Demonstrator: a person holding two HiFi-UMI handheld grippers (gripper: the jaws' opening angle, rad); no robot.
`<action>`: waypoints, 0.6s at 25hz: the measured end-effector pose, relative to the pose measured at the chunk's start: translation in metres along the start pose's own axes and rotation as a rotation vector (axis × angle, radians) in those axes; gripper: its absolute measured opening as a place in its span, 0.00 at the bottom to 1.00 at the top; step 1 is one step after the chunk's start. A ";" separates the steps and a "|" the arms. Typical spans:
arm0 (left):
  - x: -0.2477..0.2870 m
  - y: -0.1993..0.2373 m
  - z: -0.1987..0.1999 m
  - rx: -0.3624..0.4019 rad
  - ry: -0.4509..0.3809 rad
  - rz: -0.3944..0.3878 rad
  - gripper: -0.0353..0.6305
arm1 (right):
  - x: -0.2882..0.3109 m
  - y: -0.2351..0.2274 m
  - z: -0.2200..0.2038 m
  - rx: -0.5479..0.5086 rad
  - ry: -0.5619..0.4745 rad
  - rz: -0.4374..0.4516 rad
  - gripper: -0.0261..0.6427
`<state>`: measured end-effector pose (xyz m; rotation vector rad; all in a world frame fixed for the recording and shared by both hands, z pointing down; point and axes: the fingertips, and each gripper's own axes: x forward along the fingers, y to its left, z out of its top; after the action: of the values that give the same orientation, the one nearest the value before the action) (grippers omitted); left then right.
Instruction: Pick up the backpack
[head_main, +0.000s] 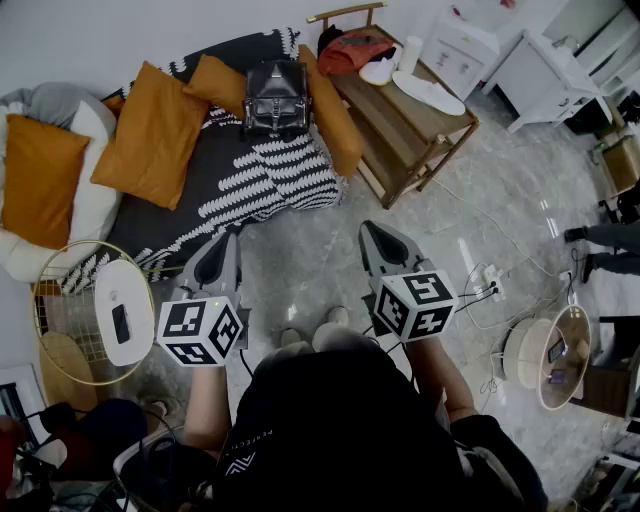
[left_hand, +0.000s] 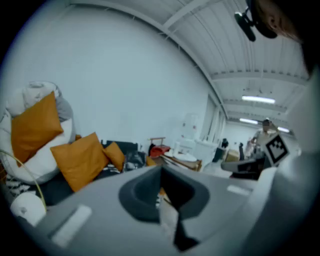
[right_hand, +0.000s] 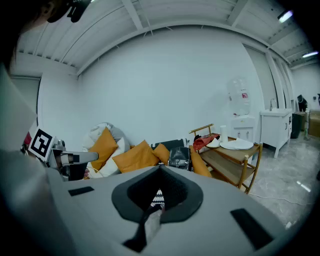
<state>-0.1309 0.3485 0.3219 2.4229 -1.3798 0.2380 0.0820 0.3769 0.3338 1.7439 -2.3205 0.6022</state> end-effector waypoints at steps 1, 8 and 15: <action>0.002 -0.002 -0.001 0.000 0.003 -0.001 0.06 | 0.000 -0.003 -0.001 0.003 0.002 -0.001 0.03; 0.017 -0.015 -0.005 0.009 0.012 0.005 0.06 | 0.003 -0.027 0.002 0.041 0.000 0.016 0.03; 0.034 -0.029 -0.009 -0.040 0.011 0.015 0.06 | 0.010 -0.048 0.002 0.033 0.024 0.057 0.03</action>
<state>-0.0883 0.3383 0.3349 2.3760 -1.3857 0.2249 0.1249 0.3558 0.3457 1.6801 -2.3648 0.6712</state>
